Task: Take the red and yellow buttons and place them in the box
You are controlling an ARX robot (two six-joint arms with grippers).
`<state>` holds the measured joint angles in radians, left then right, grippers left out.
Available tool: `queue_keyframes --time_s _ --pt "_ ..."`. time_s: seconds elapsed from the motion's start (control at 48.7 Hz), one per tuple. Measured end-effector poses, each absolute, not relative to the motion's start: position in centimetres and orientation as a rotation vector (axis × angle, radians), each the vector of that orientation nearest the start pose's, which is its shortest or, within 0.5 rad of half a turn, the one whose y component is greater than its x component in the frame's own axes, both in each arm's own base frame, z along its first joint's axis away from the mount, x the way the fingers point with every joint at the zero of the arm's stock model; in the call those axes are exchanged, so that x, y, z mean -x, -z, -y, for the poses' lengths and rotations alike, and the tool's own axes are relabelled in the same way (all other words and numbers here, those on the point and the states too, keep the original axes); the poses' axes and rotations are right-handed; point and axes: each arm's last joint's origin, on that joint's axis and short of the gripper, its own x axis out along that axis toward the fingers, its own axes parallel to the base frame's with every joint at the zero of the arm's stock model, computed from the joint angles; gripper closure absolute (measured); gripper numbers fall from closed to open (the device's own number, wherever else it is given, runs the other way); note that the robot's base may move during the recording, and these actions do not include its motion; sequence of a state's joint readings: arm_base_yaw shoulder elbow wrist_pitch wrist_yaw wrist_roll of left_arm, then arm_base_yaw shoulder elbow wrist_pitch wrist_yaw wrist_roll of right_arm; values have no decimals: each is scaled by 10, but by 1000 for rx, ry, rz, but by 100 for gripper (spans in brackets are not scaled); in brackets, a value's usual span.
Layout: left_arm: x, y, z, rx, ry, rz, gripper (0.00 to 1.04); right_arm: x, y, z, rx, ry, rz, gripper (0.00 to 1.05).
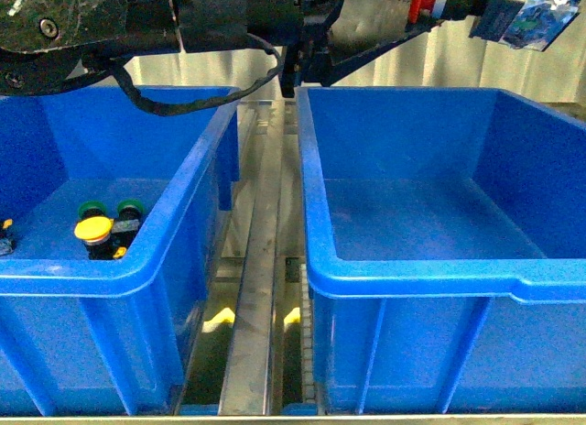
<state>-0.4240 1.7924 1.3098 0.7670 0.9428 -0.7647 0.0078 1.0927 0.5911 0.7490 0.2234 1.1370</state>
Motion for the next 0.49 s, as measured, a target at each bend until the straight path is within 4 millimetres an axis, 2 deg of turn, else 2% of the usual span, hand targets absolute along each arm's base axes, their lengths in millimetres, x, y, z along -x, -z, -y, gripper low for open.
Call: queue_keyframes --time_s 0.123,0.267,0.493 --pt "-359 -329 189 538 1400 -209 71 -249 -306 -9 -1273 8 318 3" --pt "-359 -332 190 525 1403 -194 71 -262 -307 -24 -1394 22 270 3" --pt "-358 -336 194 490 1414 -192 71 -261 -308 -57 -1493 7 188 3"
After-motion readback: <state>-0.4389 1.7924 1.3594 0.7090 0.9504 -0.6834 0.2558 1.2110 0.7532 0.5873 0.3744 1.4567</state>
